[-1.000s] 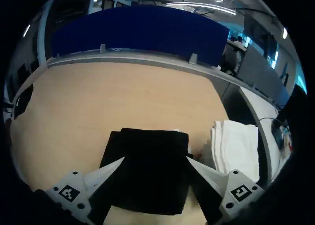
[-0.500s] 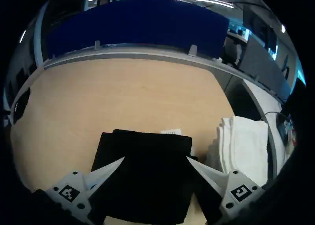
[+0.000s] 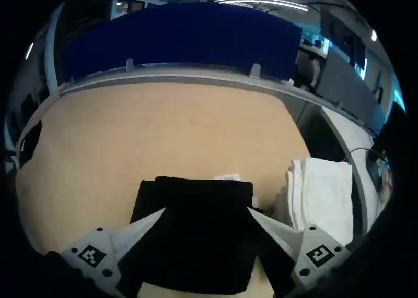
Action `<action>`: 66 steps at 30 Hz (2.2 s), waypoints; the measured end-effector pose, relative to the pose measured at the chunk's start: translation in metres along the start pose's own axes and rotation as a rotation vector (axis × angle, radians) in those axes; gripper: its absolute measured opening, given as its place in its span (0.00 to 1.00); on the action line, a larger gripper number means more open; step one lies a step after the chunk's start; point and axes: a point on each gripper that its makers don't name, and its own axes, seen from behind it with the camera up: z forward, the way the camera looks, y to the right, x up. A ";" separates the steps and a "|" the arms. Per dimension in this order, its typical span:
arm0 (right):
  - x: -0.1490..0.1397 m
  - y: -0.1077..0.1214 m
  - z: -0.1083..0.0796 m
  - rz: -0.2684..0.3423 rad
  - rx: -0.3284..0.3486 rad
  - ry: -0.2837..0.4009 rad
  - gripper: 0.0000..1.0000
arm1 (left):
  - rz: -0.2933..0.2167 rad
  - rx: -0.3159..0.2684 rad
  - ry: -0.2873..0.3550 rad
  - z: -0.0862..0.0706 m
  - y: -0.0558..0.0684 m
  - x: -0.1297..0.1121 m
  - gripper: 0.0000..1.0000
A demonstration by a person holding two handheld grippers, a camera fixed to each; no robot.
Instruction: Fold towel
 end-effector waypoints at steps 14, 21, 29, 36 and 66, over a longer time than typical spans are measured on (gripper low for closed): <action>-0.001 -0.010 -0.049 0.016 -0.031 0.060 1.00 | -0.007 -0.021 0.026 -0.001 -0.002 0.004 0.90; 0.000 -0.021 -0.080 0.071 -0.065 0.162 1.00 | -0.006 -0.027 0.054 -0.003 -0.004 0.010 0.90; 0.009 -0.027 -0.097 0.109 -0.099 0.282 1.00 | -0.017 -0.039 0.080 -0.005 -0.003 0.013 0.90; 0.032 -0.028 -0.112 0.167 -0.119 0.422 1.00 | -0.030 -0.040 0.103 -0.003 -0.004 0.015 0.90; 0.124 -0.102 -0.157 0.132 -0.103 0.713 1.00 | -0.210 0.106 0.502 -0.016 -0.063 0.097 0.90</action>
